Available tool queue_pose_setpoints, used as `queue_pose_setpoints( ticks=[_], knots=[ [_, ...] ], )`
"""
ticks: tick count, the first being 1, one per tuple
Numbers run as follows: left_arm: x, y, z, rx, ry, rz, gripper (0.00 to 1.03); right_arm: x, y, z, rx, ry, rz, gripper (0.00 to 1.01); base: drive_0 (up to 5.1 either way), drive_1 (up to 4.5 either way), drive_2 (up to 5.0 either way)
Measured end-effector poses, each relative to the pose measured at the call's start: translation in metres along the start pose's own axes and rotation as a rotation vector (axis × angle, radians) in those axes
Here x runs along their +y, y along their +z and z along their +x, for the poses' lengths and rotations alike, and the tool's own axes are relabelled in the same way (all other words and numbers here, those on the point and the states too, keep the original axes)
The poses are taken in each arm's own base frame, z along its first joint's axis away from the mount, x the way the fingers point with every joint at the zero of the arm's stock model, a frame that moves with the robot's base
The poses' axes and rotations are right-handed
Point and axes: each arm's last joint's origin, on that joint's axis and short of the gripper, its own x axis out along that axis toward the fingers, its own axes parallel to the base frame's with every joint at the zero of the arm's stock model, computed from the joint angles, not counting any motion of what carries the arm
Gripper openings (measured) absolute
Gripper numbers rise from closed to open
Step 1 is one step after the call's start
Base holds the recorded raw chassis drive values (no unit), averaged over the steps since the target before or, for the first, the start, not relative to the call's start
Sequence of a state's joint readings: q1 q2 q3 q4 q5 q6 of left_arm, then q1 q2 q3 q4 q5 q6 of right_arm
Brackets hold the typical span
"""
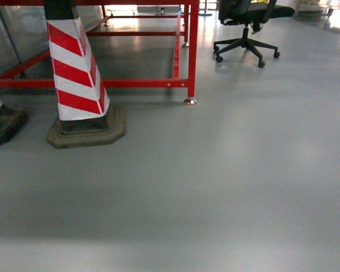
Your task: Pick capacitor and pack into box
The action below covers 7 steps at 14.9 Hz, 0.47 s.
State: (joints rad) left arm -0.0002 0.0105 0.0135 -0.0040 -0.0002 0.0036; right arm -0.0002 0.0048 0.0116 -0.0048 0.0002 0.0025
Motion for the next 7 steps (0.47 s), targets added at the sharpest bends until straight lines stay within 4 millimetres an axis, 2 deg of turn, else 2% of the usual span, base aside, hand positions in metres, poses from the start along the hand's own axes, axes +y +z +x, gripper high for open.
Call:
queue_pose_setpoints(
  ticks=[7],
  knots=[
    [0.0,-0.0001,0.0,0.001,-0.001,0.0,0.44,0.0,-0.0002,0.0,0.002,0.0,0.0,0.98,-5.0,2.41,2.4]
  ],
)
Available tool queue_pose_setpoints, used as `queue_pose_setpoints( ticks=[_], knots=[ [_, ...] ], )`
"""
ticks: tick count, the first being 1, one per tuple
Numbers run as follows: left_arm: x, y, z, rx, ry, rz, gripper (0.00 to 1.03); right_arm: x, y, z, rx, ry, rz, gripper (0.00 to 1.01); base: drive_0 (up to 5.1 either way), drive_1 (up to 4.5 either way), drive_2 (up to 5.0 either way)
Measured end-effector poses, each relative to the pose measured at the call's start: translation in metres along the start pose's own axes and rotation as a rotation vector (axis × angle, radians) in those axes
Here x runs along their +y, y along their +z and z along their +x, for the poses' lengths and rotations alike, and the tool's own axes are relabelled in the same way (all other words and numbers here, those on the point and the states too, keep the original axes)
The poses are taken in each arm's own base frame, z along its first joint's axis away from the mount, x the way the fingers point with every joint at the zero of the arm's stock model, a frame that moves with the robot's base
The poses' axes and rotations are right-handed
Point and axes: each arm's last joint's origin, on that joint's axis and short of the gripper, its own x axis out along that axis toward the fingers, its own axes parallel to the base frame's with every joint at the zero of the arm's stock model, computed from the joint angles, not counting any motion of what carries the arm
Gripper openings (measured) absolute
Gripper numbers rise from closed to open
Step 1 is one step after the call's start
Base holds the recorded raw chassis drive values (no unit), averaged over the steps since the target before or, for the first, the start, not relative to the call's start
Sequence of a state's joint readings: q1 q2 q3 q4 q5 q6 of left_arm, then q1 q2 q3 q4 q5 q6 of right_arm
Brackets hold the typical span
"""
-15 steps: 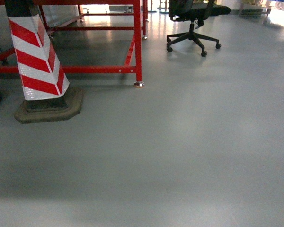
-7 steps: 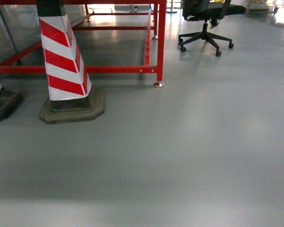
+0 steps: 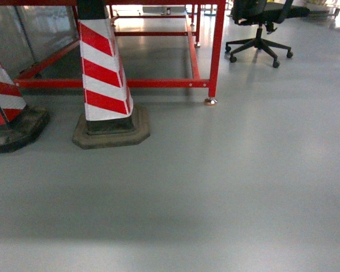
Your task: Pick capacitor and pack into box
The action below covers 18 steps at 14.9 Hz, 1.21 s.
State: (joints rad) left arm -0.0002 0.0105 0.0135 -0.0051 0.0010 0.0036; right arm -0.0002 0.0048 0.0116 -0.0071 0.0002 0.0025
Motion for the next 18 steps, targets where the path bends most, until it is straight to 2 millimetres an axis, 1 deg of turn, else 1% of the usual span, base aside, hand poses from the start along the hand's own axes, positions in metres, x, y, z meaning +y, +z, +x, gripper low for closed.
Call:
queue_pose_setpoints(
  ticks=[11,15,18],
  knots=[
    [0.0001,-0.0003,0.0,0.003,0.007,-0.001,0.44,0.0001,0.0003,0.0,-0.003,0.005,0.0,0.98,-5.0,2.47,2.5],
    [0.0,-0.0001,0.0,0.001,0.002,-0.001,0.44,0.0,0.0004,0.0,-0.004,0.001,0.0,0.98,0.0,0.0,0.0],
    [0.0,-0.0001,0.0,0.001,0.002,-0.001,0.44,0.0,0.0003,0.0,-0.003,0.001,0.0,0.98,0.0,3.96,-4.0]
  ],
)
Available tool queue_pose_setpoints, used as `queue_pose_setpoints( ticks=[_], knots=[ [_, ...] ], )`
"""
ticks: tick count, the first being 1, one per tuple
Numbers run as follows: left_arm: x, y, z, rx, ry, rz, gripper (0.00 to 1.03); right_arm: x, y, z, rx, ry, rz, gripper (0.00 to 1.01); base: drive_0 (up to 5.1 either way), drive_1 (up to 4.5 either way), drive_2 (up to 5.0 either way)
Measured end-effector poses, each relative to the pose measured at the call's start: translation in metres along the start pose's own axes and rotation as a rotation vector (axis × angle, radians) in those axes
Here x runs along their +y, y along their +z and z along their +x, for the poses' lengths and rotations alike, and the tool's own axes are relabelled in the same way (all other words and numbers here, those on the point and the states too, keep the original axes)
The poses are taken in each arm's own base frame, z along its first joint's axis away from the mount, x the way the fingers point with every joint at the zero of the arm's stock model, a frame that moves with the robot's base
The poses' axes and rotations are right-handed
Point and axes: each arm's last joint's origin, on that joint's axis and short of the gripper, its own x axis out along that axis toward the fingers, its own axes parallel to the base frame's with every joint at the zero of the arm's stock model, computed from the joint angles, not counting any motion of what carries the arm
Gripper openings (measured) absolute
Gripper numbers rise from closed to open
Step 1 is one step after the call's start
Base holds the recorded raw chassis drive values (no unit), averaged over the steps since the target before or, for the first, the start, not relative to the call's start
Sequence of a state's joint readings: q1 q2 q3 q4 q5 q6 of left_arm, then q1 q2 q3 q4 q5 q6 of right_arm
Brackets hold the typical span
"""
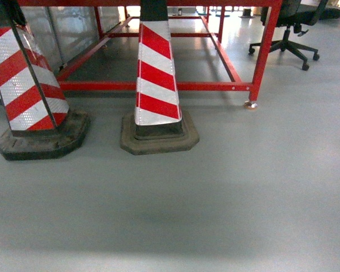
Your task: Pick capacitor and pack into box
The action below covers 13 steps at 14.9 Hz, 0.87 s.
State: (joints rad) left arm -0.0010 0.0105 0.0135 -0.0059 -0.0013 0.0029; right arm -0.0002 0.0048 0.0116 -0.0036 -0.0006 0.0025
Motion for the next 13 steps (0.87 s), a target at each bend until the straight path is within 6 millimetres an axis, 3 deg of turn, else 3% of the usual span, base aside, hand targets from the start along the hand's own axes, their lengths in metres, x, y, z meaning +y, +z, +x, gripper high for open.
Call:
queue_pose_setpoints(
  ticks=[13],
  knots=[
    [0.0,-0.0001,0.0,0.002,-0.001,0.0,0.44,0.0,-0.0002,0.0,0.002,0.0,0.0,0.98,0.1,4.09,-3.9]
  ],
)
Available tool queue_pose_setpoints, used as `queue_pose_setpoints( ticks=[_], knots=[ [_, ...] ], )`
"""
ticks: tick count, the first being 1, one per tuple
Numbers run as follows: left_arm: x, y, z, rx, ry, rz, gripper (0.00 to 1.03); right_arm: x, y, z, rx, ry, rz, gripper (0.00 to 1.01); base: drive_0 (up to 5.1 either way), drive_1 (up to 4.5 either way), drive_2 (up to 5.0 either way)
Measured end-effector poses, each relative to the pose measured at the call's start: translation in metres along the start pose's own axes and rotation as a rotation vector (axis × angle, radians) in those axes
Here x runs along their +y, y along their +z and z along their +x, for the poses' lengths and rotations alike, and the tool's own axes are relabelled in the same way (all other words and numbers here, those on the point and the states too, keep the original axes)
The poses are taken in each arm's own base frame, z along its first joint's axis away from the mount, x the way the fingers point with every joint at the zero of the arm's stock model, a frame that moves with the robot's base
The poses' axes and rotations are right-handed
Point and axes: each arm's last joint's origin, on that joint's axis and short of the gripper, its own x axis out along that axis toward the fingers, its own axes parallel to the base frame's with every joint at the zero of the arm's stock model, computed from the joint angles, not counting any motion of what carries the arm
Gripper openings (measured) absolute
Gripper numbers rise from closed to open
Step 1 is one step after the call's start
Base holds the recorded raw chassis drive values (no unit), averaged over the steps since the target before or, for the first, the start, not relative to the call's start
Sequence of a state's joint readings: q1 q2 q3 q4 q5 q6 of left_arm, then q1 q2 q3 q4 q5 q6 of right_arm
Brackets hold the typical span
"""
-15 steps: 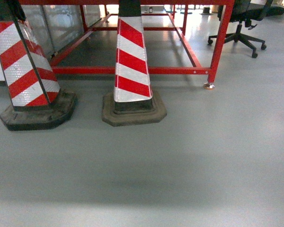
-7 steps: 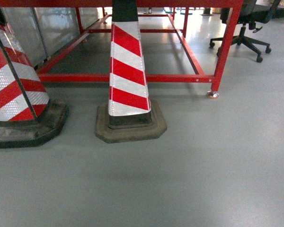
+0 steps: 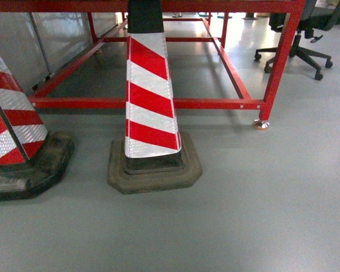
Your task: Pick capacitor and pack into box
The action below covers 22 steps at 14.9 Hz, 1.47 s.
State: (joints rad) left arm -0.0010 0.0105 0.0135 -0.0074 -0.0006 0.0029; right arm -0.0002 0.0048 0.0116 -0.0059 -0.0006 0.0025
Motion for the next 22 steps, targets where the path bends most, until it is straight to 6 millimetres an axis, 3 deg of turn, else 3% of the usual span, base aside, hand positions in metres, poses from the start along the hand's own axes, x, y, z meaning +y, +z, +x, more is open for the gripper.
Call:
queue_pose_setpoints(
  ticks=[19,22],
  knots=[
    [0.0,-0.0001,0.0,0.001,0.0,0.0,0.44,0.0,-0.0001,0.0,0.001,0.0,0.0,0.98,0.1,4.1,-3.9],
    [0.0,0.0,0.0,0.0,0.0,0.0,0.44,0.0,0.0,0.0,0.0,0.0,0.0,0.98,0.0,0.0,0.0]
  ],
)
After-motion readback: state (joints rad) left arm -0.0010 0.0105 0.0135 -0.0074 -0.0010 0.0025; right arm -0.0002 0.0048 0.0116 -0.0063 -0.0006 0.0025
